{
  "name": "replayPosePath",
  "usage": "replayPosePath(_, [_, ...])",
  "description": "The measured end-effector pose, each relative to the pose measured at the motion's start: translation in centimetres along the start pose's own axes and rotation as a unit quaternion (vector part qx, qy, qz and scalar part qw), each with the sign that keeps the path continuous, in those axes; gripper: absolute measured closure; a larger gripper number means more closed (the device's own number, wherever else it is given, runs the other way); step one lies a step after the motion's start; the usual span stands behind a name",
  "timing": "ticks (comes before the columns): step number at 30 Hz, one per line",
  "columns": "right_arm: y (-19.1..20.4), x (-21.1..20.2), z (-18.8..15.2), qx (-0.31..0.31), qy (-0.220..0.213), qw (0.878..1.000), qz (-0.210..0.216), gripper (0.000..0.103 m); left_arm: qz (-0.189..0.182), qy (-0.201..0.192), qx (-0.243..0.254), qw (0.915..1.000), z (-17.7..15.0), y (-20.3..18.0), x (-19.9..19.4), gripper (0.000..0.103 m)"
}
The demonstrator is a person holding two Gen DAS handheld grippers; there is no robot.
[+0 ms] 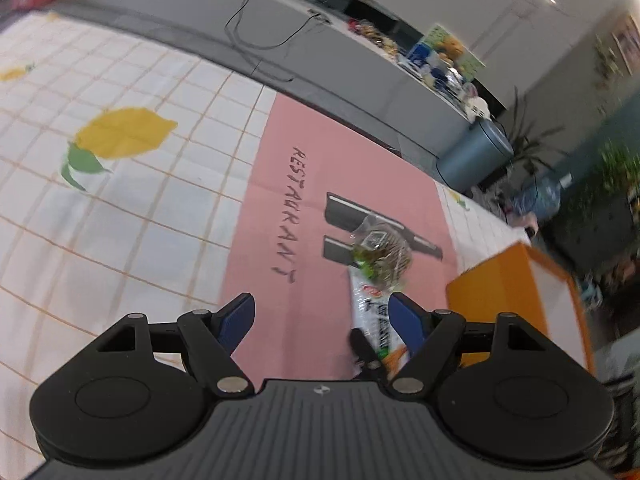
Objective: Organize snacks
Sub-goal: 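Grasp the white spicy-strip pack with the right tool while the left tool grasps the clear snack bag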
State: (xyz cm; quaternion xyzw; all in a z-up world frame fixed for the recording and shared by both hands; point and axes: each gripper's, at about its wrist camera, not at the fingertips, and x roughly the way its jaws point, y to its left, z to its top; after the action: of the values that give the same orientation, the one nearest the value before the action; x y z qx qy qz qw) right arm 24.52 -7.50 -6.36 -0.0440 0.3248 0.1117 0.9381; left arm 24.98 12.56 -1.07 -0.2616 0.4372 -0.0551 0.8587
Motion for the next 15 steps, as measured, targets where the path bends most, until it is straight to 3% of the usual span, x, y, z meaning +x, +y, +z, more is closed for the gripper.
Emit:
replayPosePath(3, [0.2, -0.1, -0.1, -0.006, -0.001, 1.0, -0.005, 0.053, -0.003, 0.006, -0.046, 0.9989, 1.1, -1.1, 1.6, 0.016])
replayPosePath(5, [0.2, -0.1, -0.2, -0.005, -0.001, 1.0, -0.004, 0.053, -0.004, 0.012, -0.052, 0.9986, 1.9, -2.2, 2.8, 0.016])
replayPosePath(10, [-0.1, -0.1, -0.1, 0.008, 0.0, 1.0, 0.003, 0.052, 0.038, 0.038, 0.0, 0.9986, 3.5, -6.6, 6.4, 0.016])
replayPosePath(13, [-0.5, -0.1, -0.1, 0.023, -0.002, 1.0, 0.01, 0.052, 0.069, 0.081, 0.059, 0.9926, 4.1, -8.6, 8.9, 0.017])
replayPosePath(15, [-0.3, -0.1, -0.2, 0.02, -0.002, 1.0, 0.009, 0.052, 0.104, 0.088, 0.086, 0.987, 4.5, -9.3, 9.9, 0.019])
